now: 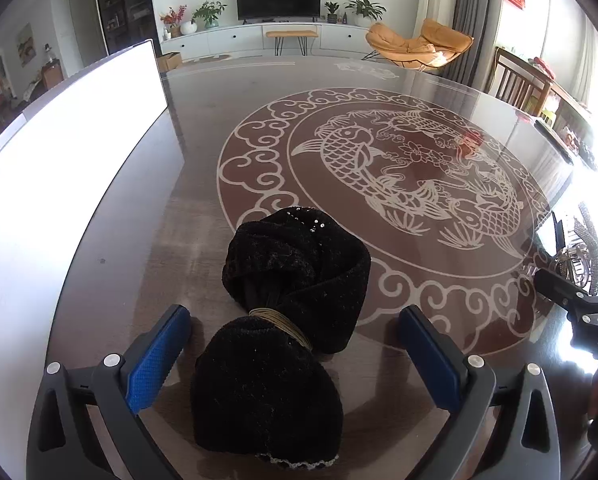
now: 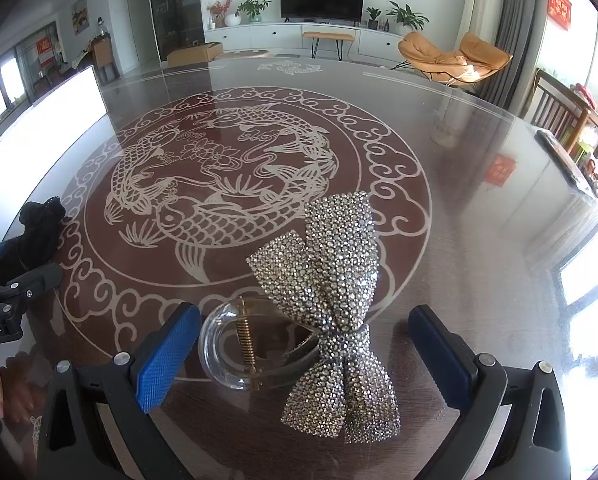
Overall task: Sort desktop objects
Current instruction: 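Grasp the two black knit items with the left tool while the right tool holds the bow, then carry the knit items and bow clip in both tools over the bin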
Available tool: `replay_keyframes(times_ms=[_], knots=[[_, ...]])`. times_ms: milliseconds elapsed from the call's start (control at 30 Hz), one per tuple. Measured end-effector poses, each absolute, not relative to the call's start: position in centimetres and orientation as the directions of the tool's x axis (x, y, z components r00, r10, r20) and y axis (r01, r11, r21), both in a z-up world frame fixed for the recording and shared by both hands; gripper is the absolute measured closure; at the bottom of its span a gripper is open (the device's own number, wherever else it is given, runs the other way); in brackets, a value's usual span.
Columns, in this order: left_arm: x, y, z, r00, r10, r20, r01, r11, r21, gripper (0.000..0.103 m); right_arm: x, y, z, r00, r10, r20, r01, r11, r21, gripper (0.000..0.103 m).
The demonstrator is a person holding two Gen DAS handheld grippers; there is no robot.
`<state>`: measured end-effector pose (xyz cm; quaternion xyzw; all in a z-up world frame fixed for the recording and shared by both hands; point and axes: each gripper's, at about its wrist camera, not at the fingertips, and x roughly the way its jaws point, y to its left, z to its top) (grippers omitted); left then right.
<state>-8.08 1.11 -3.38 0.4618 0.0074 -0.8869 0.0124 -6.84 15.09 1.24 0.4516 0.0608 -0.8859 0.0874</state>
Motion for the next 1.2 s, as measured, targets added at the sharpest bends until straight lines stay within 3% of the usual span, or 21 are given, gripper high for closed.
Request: replay_keyframes(times_ms=[333,500,533,567,600,633,667,700,733,933,1067,1200], knots=[[-8.1,1.1,-3.2,-0.554,-0.002,-0.832,0.001,-1.0,0.001,0.0,-7.0,15.1,1.2,-0.571,-0.112,-0.814,0.21,-0.978,-0.013,0.0],[-8.8,1.0,-3.0,-0.513,0.021,-0.858,-0.05,-0.999,0.005,0.0,-7.7,15.9,2.1,-0.492,-0.145,-0.858,0.266,-0.964,0.01,0.0],[-8.7,1.1,-2.9,-0.528,0.023,-0.849,-0.052,-0.999,0.005,0.008,-7.7,16.3,2.5,-0.504,-0.146,-0.851,0.261,-0.965,0.011,0.0],[-8.6,1.2,-2.6,-0.547,0.026,-0.837,-0.056,-0.998,0.006,0.027,-7.8,16.6,2.8,-0.508,-0.15,-0.848,0.261,-0.965,0.015,0.0],[-8.4,1.2,-2.3,-0.565,0.029,-0.824,-0.06,-0.998,0.006,0.04,-8.0,16.7,2.9,-0.503,-0.158,-0.85,0.264,-0.964,0.023,0.001],[-8.3,1.3,-2.1,-0.572,0.04,-0.819,-0.067,-0.998,-0.001,0.064,-8.1,16.7,2.9,-0.501,-0.162,-0.85,0.266,-0.964,0.027,0.008],[-8.2,1.2,-2.0,-0.57,0.057,-0.82,-0.075,-0.997,-0.017,0.068,-8.4,16.6,3.0,-0.501,-0.177,-0.847,0.276,-0.96,0.037,0.031],[-8.0,1.0,-1.9,-0.57,0.076,-0.818,-0.075,-0.996,-0.041,0.069,-8.6,16.4,2.9,-0.489,-0.184,-0.853,0.285,-0.958,0.043,0.048],[-7.4,0.6,-1.6,-0.578,0.09,-0.811,-0.068,-0.996,-0.062,0.07,-9.0,16.3,2.7,-0.467,-0.148,-0.872,0.264,-0.964,0.023,0.05],[-2.3,-3.5,3.4,-0.683,0.14,-0.717,-0.013,-0.984,-0.18,0.07,-8.1,15.7,6.7,-0.485,-0.212,-0.848,0.253,-0.963,0.096,0.05],[0.8,-8.5,8.3,-0.75,0.148,-0.645,0.042,-0.962,-0.27,0.07,-7.5,10.8,11.5,-0.509,-0.299,-0.807,0.355,-0.927,0.119,0.05],[3.2,-15.0,13.1,-0.801,0.068,-0.594,0.113,-0.958,-0.263,0.07,-6.2,2.2,15.7,-0.491,-0.458,-0.741,0.503,-0.844,0.188,0.05]])
